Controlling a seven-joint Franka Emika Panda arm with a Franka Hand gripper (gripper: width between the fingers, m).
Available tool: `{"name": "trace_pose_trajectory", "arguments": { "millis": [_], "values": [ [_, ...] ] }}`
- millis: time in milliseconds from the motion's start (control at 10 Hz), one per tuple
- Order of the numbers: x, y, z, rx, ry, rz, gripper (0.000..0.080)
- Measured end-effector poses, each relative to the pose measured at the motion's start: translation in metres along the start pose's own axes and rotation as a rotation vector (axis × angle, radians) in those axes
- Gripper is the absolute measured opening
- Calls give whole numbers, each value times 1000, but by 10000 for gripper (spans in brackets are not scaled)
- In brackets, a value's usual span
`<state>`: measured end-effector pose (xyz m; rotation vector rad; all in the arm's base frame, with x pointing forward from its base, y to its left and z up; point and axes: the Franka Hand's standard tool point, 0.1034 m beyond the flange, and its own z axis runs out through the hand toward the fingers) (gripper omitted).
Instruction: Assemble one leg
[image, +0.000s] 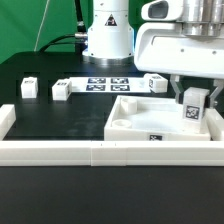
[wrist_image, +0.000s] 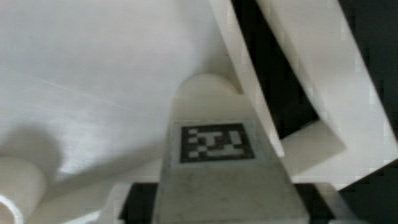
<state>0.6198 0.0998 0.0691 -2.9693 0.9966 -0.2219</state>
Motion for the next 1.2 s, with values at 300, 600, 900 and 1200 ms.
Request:
{"name": "trace_pose_trajectory", "arguments": {
  "millis": [300,600,900,1200],
  "values": [
    [5,14,0,-27,18,227,305],
    [6,17,1,-34,18,240,550],
    [6,17,1,-34,18,240,643],
    [6,17,1,-35,18,240,648]
  ]
}}
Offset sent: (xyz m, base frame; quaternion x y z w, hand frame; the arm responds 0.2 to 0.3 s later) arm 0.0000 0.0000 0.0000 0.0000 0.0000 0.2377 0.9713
